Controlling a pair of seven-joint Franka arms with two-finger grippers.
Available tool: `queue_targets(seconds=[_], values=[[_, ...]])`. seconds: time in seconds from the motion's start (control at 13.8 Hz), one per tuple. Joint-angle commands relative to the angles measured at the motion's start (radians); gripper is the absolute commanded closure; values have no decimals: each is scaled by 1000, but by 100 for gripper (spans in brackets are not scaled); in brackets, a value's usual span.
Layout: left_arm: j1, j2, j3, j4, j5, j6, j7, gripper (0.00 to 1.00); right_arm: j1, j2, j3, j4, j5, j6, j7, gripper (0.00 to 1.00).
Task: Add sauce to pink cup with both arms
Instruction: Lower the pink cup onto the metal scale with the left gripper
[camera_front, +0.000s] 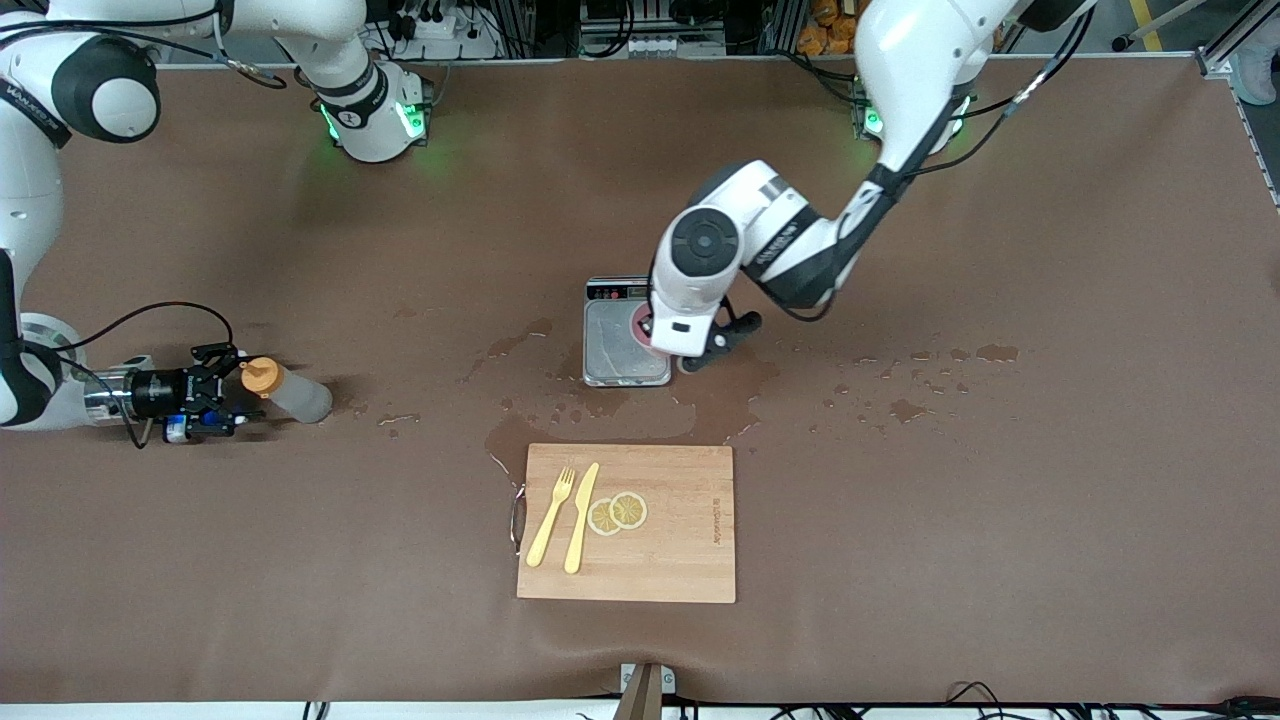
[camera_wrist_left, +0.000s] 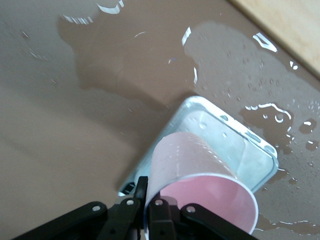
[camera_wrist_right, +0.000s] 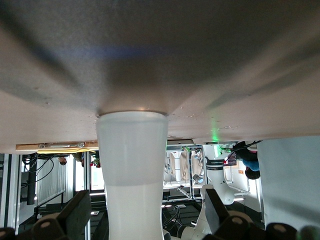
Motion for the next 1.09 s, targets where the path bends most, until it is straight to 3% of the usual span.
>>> queue_targets(seconds=[0.0,0.29,0.73,0.8,0.87,0.94,1.02], values=[[-55,56,15,73,28,34,-58,100,6,26,0,26,16,3,-9,0],[-117,103,19,85,33,118,-75,100,32,30,0,25,19,3,-13,0],[-127,120,38,85,33,156,-72,100,66,36,0,14,44,18,-13,0],[-127,120,39,85,31,163,-77,84,67,36,0,14,44,20,-13,0],[-127,120,47,87,27,166,-81,30,67,36,0,13,44,26,-13,0],[-130,119,51,87,34,167,-74,0,69,36,0,11,44,31,-13,0],[-128,111,50,87,34,166,-71,0,73,38,0,11,44,31,-13,0]])
